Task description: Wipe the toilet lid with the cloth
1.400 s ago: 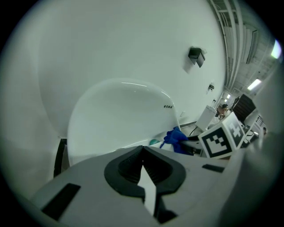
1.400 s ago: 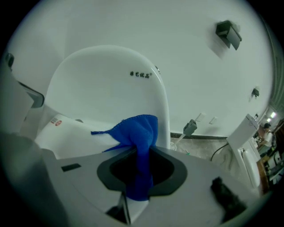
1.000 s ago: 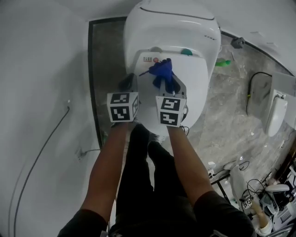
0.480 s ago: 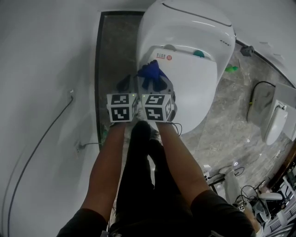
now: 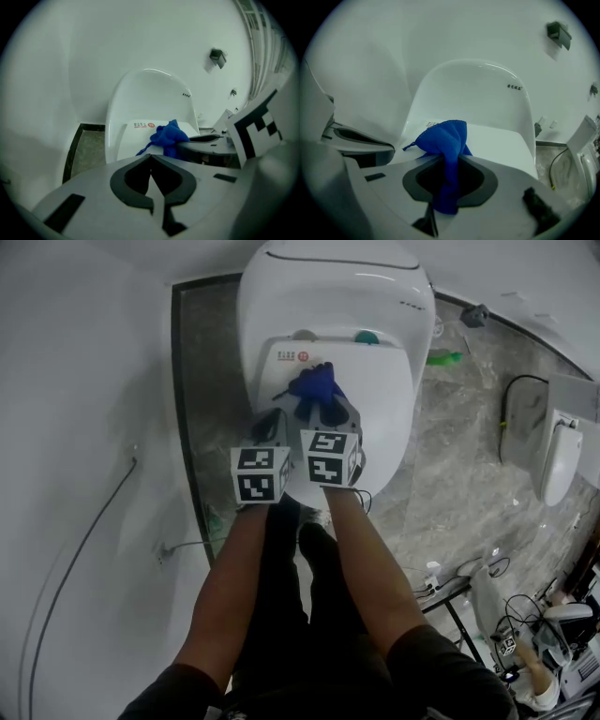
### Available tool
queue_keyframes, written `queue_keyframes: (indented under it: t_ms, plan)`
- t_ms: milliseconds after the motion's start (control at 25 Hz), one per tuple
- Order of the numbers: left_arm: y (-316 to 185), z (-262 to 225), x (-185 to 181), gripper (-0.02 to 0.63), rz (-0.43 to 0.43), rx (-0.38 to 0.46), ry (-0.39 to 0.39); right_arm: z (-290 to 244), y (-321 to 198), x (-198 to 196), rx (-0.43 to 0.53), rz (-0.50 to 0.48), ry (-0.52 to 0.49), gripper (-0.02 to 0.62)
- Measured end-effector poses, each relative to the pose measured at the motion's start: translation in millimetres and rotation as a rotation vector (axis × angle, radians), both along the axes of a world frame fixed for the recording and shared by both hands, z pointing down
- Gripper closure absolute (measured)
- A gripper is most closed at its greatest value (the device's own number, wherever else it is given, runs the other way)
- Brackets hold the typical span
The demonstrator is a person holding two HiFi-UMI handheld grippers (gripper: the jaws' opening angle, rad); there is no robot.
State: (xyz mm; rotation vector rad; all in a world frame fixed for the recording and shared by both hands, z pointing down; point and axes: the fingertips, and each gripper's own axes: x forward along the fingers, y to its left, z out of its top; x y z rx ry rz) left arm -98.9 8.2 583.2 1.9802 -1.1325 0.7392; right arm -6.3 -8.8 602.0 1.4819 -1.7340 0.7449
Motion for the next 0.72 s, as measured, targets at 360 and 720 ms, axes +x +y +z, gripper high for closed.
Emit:
queue_keyframes:
  t_ms: [360,720]
  plan:
    - [15.6,1.0,57.0,0.594,0.066,-0.037,0.003,1.9,24.4,101.3,0.024,0.129,0.06,0.525]
    - [13.5,0.5,76.6,0.594,0.083,-0.035,0.013,14.0,56.9,199.6,-0.01,0.261,0.125,0.525]
